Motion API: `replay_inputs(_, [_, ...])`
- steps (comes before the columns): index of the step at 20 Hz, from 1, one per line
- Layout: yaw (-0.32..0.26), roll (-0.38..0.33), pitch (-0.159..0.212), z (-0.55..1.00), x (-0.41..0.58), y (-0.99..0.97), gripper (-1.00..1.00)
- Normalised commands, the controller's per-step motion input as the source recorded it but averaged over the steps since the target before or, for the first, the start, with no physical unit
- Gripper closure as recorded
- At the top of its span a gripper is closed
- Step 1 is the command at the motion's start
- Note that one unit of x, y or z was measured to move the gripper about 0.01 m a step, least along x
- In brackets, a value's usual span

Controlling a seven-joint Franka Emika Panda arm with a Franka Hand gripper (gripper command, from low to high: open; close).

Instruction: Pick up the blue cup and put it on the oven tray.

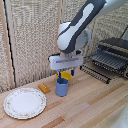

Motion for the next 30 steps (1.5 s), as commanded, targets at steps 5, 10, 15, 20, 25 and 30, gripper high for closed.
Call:
replay_inputs(5, [0.0,0.0,0.003,-0.29,0.0,-0.41,-1.0])
replay_inputs(10, [0.01,-0.023,-0.012,-0.35,0.007,-0.08,-1.0])
replay_inputs(15, [0.04,-0.081,-0.008,-0.25,0.002,0.27,-1.0])
replay_inputs(20, [0.017,-0.068,0.001,-0.1,0.0,0.29,1.0])
replay_inputs(25, [-0.024,-0.019,-0.027,-0.01,0.0,0.22,1.0])
replay_inputs(30, [-0.005,-0.015,-0.011,-0.02,0.0,0.2,1.0])
